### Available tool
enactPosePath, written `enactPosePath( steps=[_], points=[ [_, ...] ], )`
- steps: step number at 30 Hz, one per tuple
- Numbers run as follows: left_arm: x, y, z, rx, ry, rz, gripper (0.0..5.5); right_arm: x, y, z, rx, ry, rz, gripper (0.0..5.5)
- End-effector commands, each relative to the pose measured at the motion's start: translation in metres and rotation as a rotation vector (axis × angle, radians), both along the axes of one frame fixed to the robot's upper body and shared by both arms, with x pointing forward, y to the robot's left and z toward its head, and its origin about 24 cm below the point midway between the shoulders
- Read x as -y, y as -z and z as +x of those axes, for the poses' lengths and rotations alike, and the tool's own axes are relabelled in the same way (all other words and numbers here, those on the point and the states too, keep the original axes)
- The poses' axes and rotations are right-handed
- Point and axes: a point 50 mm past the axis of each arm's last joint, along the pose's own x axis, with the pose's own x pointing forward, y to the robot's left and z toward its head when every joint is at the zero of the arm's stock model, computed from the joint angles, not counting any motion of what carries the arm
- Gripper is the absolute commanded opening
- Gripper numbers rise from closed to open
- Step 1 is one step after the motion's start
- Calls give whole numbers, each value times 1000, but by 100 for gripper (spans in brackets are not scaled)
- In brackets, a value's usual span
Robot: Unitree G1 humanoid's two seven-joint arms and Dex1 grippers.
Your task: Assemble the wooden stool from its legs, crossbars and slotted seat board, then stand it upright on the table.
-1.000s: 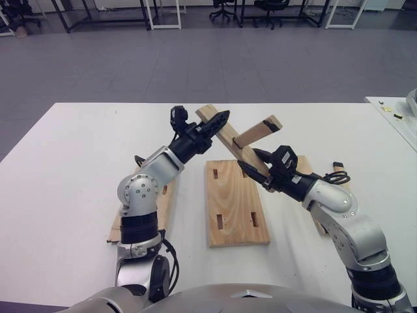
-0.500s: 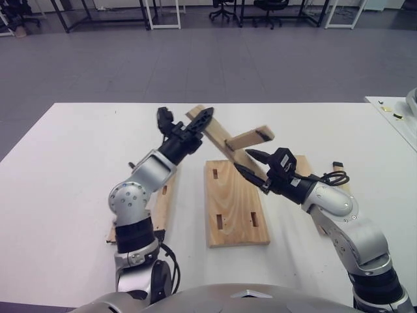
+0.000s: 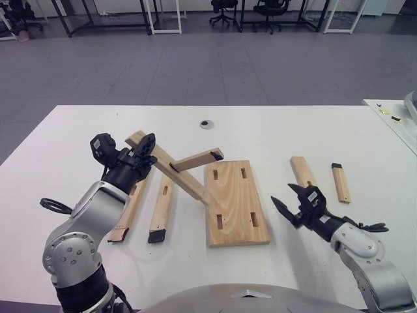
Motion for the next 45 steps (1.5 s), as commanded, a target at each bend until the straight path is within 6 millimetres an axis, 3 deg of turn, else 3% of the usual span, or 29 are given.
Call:
enactPosePath(
  steps=[1, 6, 9, 12, 15, 20, 26, 33, 39, 45],
  points=[
    [3, -3, -8, -54, 17, -63, 101, 8, -1, -19, -60, -70, -21, 326],
    [3, -2, -5, -107, 24, -129, 101, 3, -18, -31, -147, -316, 90, 326],
    [3, 13, -11, -178, 39, -82, 101, -11, 0, -36, -242, -423, 91, 326],
    [2, 16, -12, -191, 41, -75, 101, -22, 17, -31, -263, -462, 53, 326],
    [4, 13, -10, -184, 41, -88, 101, -30, 31, -23, -251, -445, 29, 326],
    [1, 9, -3, -132, -20, -17, 101, -49, 37, -3, -161, -375, 80, 326],
    [-4, -4, -2, 16, -96, 121, 101, -51, 31, -4, -137, -351, 160, 326],
    [1, 8, -13, -8, -87, 186, 101, -65, 28, -4, -109, -358, 238, 326],
    [11, 12, -24, 35, -40, 416, 101, -47, 22, 11, -48, -255, 197, 326],
    [27, 15, -45, 34, -121, 543, 101, -40, 11, 17, -35, -265, 173, 326]
  ],
)
